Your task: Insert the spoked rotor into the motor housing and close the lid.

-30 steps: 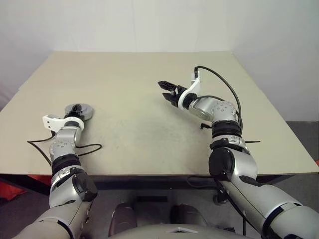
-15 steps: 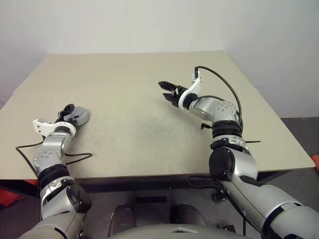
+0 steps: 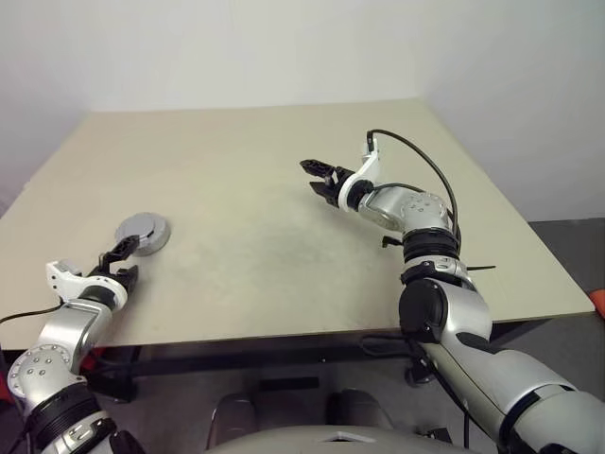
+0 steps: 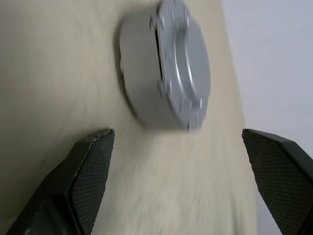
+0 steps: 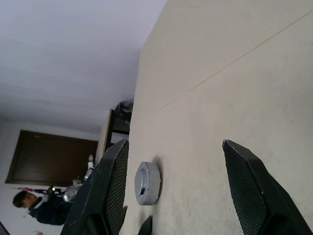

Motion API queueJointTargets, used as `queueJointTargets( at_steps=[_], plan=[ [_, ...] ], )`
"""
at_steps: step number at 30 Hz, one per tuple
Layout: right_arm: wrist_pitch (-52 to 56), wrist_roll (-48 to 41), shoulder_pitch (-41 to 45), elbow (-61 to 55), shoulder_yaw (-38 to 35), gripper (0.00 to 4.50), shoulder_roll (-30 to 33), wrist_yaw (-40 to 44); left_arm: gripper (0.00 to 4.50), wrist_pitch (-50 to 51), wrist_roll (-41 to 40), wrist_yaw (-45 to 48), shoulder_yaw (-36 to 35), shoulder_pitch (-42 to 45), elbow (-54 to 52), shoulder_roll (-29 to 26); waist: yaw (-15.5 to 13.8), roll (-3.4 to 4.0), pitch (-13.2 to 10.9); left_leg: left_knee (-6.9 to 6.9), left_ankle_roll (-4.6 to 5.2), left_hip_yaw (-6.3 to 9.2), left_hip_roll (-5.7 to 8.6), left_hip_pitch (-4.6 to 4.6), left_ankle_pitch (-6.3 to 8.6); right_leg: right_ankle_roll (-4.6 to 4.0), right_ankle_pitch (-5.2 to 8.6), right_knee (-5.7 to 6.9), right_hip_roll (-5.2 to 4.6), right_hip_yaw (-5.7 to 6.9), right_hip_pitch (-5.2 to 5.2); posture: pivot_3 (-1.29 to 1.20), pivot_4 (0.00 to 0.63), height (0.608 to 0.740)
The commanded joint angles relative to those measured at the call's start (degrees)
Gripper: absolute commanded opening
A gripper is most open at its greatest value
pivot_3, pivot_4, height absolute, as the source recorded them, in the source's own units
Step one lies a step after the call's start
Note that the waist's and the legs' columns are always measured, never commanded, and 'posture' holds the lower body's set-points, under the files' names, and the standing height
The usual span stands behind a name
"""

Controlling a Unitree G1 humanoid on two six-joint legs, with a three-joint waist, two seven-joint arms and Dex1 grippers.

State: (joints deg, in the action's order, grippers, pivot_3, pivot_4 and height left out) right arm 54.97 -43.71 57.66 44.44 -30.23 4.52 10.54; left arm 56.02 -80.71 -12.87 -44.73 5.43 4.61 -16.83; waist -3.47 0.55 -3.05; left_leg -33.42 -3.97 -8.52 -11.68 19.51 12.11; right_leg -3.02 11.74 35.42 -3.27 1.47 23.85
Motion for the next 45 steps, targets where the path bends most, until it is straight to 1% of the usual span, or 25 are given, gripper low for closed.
queueJointTargets(
  at_steps=[1,4,7,10,12,14,18,19,22,25,31,32,35,40,43,45],
  plan=[
    [0.13,0.94,0.82,-2.86,3.03,3.45,0.63,3.28,4.46,10.7,-1.52,0.29,10.11,-3.15,-0.41,0.72,-1.01,0.16,0.09,0.0,0.0,0.0,0.0,-0.03,0.0,0.32,0.18,-0.02,-0.01,0.0,-0.05,0.0,0.0,0.74],
    [-0.59,4.48,-2.11,-6.68,9.01,3.45,2.59,8.32,4.46,13.23,-1.5,4.62,15.7,-0.5,-3.61,-1.14,-2.83,0.19,0.1,0.01,0.01,0.03,0.0,-0.26,0.01,0.47,0.29,-0.03,-0.03,0.02,-0.39,0.0,0.0,0.74],
    [-4.16,9.55,-6.67,-12.4,17.19,3.45,5.51,14.81,4.46,14.13,3.02,10.4,21.71,3.81,-4.55,-4.57,-4.44,0.11,0.11,0.0,0.03,0.08,-0.01,-0.5,0.0,0.6,0.34,-0.21,-0.05,0.03,-0.78,0.0,0.0,0.74],
    [-12.26,15.88,-12.37,-17.58,25.45,3.45,9.39,22.58,4.46,12.24,11.02,18.09,29.63,8.46,-6.05,-8.51,-5.3,-0.04,0.08,0.0,0.11,0.03,-0.06,-0.33,-0.24,0.74,0.28,-0.28,-0.08,0.01,-0.82,0.0,0.0,0.74],
    [-17.82,19.72,-15.77,-19.42,29.85,3.45,12.38,27.7,4.46,7.66,17.71,24.02,34.62,10.9,-6.8,-10.63,-5.15,-0.07,0.07,0.0,0.16,0.05,-0.06,-0.27,-0.27,0.78,0.25,-0.32,-0.07,0.01,-0.81,0.0,0.0,0.74],
    [-20.11,21.27,-17.99,-20.21,32.34,3.45,15.26,32.85,4.46,2.7,23.31,30.09,38.43,12.77,-6.81,-11.94,-4.99,-0.11,0.04,0.02,0.16,0.06,-0.08,-0.12,-0.27,0.78,0.24,-0.32,-0.05,0.02,-0.78,0.0,0.0,0.74],
    [-23.35,23.08,-20.41,-19.76,33.55,3.45,20.89,40.55,4.46,-13.83,38.99,40.92,46.91,16.52,-3.64,-13.26,-4.22,-0.13,0.02,0.09,0.17,0.07,-0.12,0.02,-0.28,0.77,0.24,-0.33,0.0,0.04,-0.68,0.0,0.0,0.74],
    [-24.38,23.49,-20.82,-19.61,33.39,3.45,21.98,41.78,4.46,-17.3,41.85,42.98,48.22,17.42,-2.53,-13.07,-4.0,-0.13,0.02,0.09,0.17,0.07,-0.12,0.05,-0.28,0.76,0.24,-0.34,0.0,0.04,-0.65,0.0,0.0,0.74],
    [-26.42,24.57,-20.69,-18.2,32.35,3.45,23.28,42.44,4.46,-22.57,46.73,46.96,50.13,19.76,0.25,-11.77,-3.32,-0.13,0.02,0.07,0.19,0.06,-0.1,0.07,-0.28,0.52,0.1,-0.35,-0.01,0.04,-0.64,0.0,0.0,0.74],
    [-29.15,26.37,-20.59,-16.23,31.27,3.45,23.48,40.25,4.46,-25.54,50.54,49.18,51.58,20.99,1.67,-10.21,-3.09,-0.13,0.02,0.06,0.2,0.06,-0.11,0.07,-0.28,0.38,0.04,-0.34,0.0,0.05,-0.63,0.0,0.0,0.74],
    [-40.93,29.33,-23.66,-16.57,29.08,3.45,22.21,35.21,4.46,-29.18,56.36,49.93,52.11,22.22,3.2,-7.21,-2.73,-0.14,0.02,0.01,0.23,0.05,-0.1,0.16,-0.29,0.3,0.0,-0.33,-0.03,0.07,-0.61,0.0,0.0,0.74],
    [-41.45,29.33,-24.14,-16.66,28.89,3.45,22.16,35.28,4.46,-29.99,57.8,49.9,52.46,22.25,3.62,-7.13,-2.68,-0.14,0.02,0.01,0.23,0.06,-0.11,0.16,-0.3,0.29,0.0,-0.33,-0.03,0.08,-0.61,0.0,0.0,0.74],
    [-38.02,27.55,-25.21,-18.25,28.54,3.45,22.66,37.45,4.46,-34.14,62.66,46.57,52.1,22.45,5.95,-5.9,-2.4,-0.14,0.02,0.0,0.26,0.06,-0.1,0.17,-0.3,0.29,0.0,-0.33,-0.03,0.08,-0.61,0.0,0.0,0.74],
    [-37.47,26.6,-27.52,-22.08,28.78,3.45,22.78,40.44,4.46,-35.5,64.36,46.41,51.01,22.08,6.14,-4.45,-2.21,-0.15,0.01,-0.01,0.3,0.06,-0.11,0.17,-0.3,0.29,0.0,-0.33,-0.03,0.08,-0.61,0.0,0.0,0.74],
    [-37.18,26.53,-27.8,-23.47,28.48,3.45,22.77,40.25,4.46,-37.16,65.31,46.1,50.51,21.68,5.11,-4.17,-2.07,-0.15,0.01,-0.01,0.31,0.06,-0.11,0.17,-0.31,0.28,-0.01,-0.33,-0.03,0.08,-0.61,0.0,0.0,0.74],
    [-38.92,27.33,-27.48,-23.28,28.21,3.45,22.54,39.06,4.46,-39.05,66.09,45.73,50.21,21.9,5.25,-3.81,-2.1,-0.15,0.02,-0.01,0.32,0.06,-0.11,0.17,-0.31,0.28,-0.01,-0.33,-0.03,0.08,-0.61,0.0,0.0,0.74]
  ],
)
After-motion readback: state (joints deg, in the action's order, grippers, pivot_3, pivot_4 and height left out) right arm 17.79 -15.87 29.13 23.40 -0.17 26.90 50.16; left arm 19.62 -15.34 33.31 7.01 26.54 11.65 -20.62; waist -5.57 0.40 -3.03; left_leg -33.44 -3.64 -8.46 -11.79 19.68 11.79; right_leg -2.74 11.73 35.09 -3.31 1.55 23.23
